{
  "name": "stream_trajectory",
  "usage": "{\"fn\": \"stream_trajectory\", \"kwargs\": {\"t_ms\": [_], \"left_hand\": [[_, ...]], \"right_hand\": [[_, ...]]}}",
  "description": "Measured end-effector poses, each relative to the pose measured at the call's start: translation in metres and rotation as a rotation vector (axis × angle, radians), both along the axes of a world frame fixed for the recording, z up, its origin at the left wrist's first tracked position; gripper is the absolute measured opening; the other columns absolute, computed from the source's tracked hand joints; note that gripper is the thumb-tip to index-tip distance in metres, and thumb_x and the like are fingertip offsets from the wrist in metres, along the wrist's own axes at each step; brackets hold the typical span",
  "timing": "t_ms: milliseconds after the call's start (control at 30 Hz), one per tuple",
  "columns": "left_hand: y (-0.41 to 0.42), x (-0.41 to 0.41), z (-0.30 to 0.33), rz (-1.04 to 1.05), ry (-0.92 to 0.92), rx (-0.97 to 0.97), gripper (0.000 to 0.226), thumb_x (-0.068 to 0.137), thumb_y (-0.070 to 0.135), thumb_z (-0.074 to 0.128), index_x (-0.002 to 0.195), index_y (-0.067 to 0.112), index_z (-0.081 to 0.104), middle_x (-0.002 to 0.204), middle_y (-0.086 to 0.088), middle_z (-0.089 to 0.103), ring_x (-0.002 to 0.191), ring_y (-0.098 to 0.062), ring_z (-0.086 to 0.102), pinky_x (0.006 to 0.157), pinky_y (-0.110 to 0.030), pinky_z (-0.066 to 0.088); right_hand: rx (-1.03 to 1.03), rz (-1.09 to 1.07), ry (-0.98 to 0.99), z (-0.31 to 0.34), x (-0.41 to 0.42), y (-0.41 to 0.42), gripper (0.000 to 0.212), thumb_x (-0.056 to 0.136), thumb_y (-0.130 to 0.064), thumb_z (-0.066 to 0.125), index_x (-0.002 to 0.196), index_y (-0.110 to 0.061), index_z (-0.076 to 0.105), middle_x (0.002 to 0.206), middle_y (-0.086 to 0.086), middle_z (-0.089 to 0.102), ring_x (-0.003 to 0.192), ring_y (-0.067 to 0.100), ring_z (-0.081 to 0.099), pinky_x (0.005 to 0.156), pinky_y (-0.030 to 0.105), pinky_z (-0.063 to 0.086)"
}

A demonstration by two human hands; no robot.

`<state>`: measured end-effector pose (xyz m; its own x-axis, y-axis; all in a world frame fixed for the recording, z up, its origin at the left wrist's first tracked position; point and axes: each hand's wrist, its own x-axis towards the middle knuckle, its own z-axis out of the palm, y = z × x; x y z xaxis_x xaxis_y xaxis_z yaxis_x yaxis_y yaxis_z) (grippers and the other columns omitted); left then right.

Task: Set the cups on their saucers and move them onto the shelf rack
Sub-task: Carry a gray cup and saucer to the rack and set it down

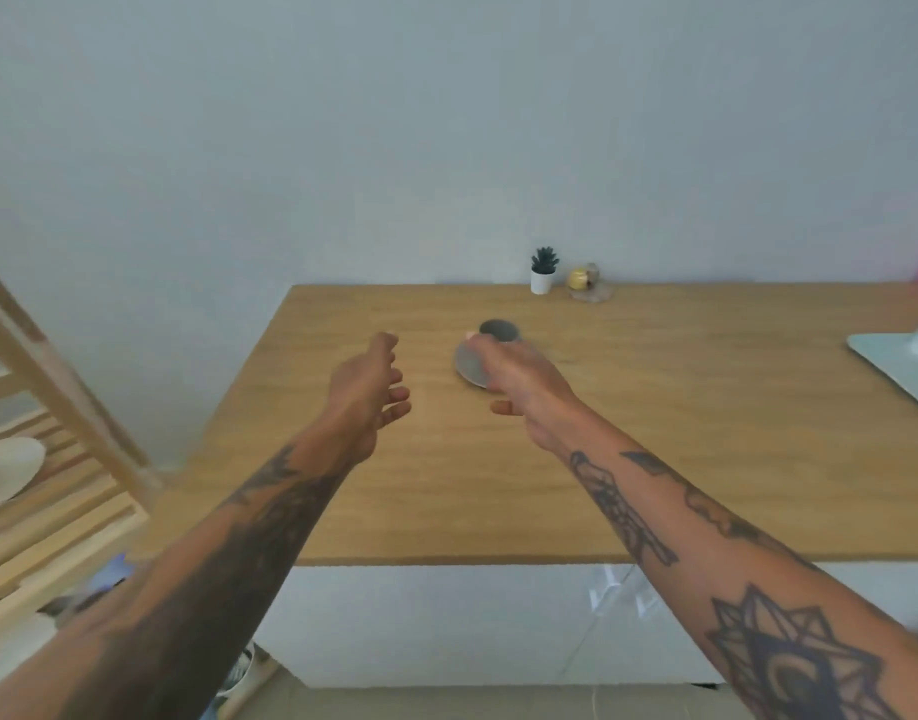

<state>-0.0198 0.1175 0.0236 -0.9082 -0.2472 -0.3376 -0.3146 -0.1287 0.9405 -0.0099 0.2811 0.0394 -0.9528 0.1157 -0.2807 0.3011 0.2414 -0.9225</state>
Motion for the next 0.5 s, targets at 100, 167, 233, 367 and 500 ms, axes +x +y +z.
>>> {"fn": "stream_trajectory", "kwargs": {"t_ms": [100,167,233,367,500], "left_hand": [[0.032,-0.035,-0.012,-0.083,-0.036,-0.044,0.058,0.097,0.049,0.057,0.134,0.004,0.058,0.121,-0.011,0.062,0.099,-0.027,0.062,0.078,-0.037,0.057],[0.044,-0.064,-0.025,-0.114,-0.071,-0.090,0.067,0.095,0.053,0.057,0.140,0.003,0.055,0.131,-0.013,0.060,0.108,-0.029,0.062,0.080,-0.037,0.055],[0.051,-0.093,-0.039,-0.132,-0.116,-0.128,0.076,0.093,0.058,0.058,0.144,0.001,0.051,0.139,-0.015,0.057,0.116,-0.032,0.059,0.086,-0.040,0.053],[0.057,-0.152,-0.067,-0.210,-0.152,-0.206,0.089,0.086,0.066,0.059,0.146,0.001,0.048,0.146,-0.012,0.053,0.117,-0.032,0.054,0.093,-0.042,0.050],[0.067,-0.190,-0.091,-0.251,-0.177,-0.239,0.094,0.080,0.072,0.061,0.143,0.003,0.051,0.125,-0.003,0.051,0.106,-0.030,0.056,0.092,-0.041,0.051]], "right_hand": [[0.017,-0.093,-0.051,-0.012,-0.027,0.043,0.043,0.095,-0.056,0.060,0.122,-0.023,0.061,0.132,0.003,0.063,0.122,0.028,0.064,0.104,0.047,0.057],[-0.002,-0.154,-0.091,-0.027,-0.049,0.061,0.058,0.095,-0.056,0.060,0.139,-0.017,0.058,0.144,0.004,0.059,0.126,0.028,0.061,0.099,0.042,0.056],[-0.019,-0.199,-0.143,-0.045,-0.072,0.074,0.066,0.095,-0.057,0.060,0.146,-0.015,0.055,0.153,0.005,0.054,0.133,0.029,0.056,0.095,0.041,0.053],[-0.047,-0.295,-0.238,-0.083,-0.124,0.087,0.078,0.090,-0.061,0.061,0.151,-0.014,0.049,0.157,0.006,0.049,0.134,0.031,0.054,0.089,0.041,0.052],[-0.112,-0.381,-0.253,-0.116,-0.163,0.082,0.085,0.087,-0.063,0.064,0.155,-0.015,0.046,0.157,0.006,0.049,0.132,0.030,0.055,0.080,0.038,0.052]]}}
